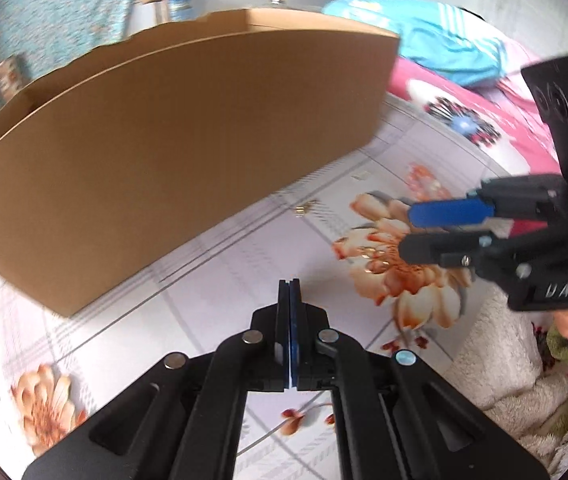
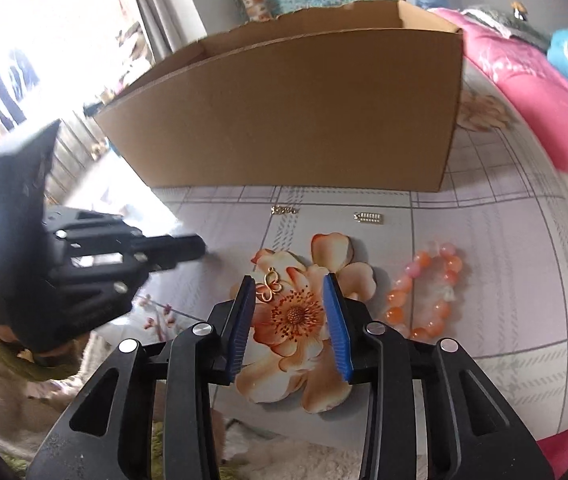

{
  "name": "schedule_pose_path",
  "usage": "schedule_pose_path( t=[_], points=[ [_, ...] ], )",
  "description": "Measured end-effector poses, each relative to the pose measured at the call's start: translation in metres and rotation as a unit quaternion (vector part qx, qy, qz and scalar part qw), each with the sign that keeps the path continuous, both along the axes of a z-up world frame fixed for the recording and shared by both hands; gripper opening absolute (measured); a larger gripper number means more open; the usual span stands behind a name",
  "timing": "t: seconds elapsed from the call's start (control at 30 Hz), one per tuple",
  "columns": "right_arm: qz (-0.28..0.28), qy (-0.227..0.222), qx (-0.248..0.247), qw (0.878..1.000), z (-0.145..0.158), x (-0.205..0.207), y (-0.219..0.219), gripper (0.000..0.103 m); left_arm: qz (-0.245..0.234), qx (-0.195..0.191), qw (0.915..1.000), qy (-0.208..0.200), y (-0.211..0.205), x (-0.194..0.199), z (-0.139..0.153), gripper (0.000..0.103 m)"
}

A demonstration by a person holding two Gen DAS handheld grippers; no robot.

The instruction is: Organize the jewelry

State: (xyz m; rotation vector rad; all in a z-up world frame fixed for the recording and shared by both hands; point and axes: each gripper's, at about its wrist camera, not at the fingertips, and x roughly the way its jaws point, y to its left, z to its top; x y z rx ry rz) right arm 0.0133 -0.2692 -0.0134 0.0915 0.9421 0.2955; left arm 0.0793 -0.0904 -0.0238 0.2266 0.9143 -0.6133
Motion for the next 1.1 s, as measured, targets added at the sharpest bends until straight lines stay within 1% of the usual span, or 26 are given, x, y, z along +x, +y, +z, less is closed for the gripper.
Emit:
schedule_pose_path(
  t=[0.07, 0.1, 0.17, 0.23, 0.37, 0.5, 0.63, 0.7, 0.73, 0.93, 1.1],
  points=[
    [-0.005, 0.013, 0.001, 1.000, -0.004, 0.004, 0.004, 0.034, 0.016, -0.005, 0.9999, 0.002, 0.005, 0.001, -0.001, 0.000],
    [-0.012, 0.018, -0.007, 1.000, -0.006, 0.005, 0.009, 0.034, 0.022, -0.009, 0.9997, 0.003, 0.008, 0.001, -0.002, 0.000],
    [-0.023, 0.012, -0.026, 0.999, -0.006, 0.005, 0.018, 0.036, 0.037, -0.016, 0.9992, 0.006, 0.014, 0.002, -0.003, 0.000],
    [-0.026, 0.012, -0.024, 0.999, -0.007, 0.004, 0.026, 0.036, 0.044, -0.025, 0.9987, 0.009, 0.019, 0.002, -0.004, 0.000],
    [-0.024, -0.010, -0.089, 0.996, -0.011, 0.001, 0.047, 0.034, 0.057, -0.040, 0.9975, 0.013, 0.028, 0.004, -0.004, 0.000],
    [-0.029, -0.015, -0.115, 0.993, -0.013, 0.006, 0.056, 0.029, 0.061, -0.052, 0.9967, 0.016, 0.033, 0.005, -0.005, 0.000],
    [-0.025, -0.008, -0.122, 0.992, -0.015, 0.012, 0.060, 0.024, 0.064, -0.061, 0.9959, 0.018, 0.037, 0.006, -0.005, 0.000],
    [-0.027, -0.008, -0.127, 0.992, -0.015, 0.016, 0.064, 0.020, 0.064, -0.064, 0.9957, 0.019, 0.037, 0.007, -0.005, 0.000],
    [-0.027, -0.007, -0.127, 0.992, -0.016, 0.016, 0.065, 0.015, 0.064, -0.064, 0.9957, 0.019, 0.036, 0.007, -0.005, 0.000],
    [-0.027, -0.009, -0.122, 0.992, -0.012, 0.019, 0.072, 0.014, 0.062, -0.065, 0.9958, 0.018, 0.038, 0.008, -0.005, 0.000],
    [-0.025, -0.008, -0.112, 0.993, -0.014, 0.015, 0.062, 0.014, 0.062, -0.065, 0.9958, 0.018, 0.037, 0.008, -0.005, 0.000]
  ],
)
